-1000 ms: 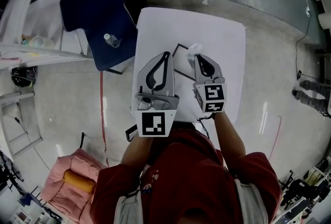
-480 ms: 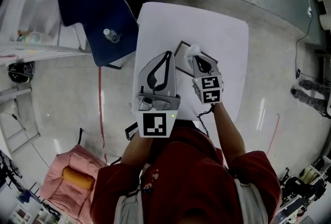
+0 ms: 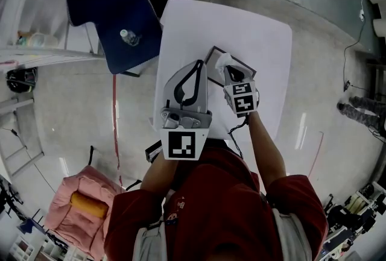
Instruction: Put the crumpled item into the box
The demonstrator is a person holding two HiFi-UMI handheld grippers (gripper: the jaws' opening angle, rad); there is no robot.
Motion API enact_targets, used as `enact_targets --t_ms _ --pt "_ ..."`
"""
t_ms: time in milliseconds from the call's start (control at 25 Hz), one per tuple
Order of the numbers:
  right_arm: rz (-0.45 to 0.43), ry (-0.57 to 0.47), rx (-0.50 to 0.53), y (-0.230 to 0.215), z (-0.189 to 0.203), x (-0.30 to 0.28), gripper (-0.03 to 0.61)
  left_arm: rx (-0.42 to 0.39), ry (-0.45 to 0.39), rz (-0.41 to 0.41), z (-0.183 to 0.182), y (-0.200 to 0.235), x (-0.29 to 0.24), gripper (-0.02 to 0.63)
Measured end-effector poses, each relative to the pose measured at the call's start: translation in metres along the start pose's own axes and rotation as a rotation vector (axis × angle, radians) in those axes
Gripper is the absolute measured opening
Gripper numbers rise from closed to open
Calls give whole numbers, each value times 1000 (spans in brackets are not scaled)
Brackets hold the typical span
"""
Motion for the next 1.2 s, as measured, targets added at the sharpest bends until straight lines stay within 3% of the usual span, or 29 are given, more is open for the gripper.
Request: enact_targets --t_ms 1200 --pt "-129 307 56 3 50 -67 6 9 43 -21 16 18 -7 3"
Point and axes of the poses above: the fingertips, and each gripper's own axes: x backward along the fingers, y to its left, z out of its underside, the point moved 3 cm from there along x, backward along the fingers, and after that the axes turned 5 degrees about x, right-handed, at the moved point
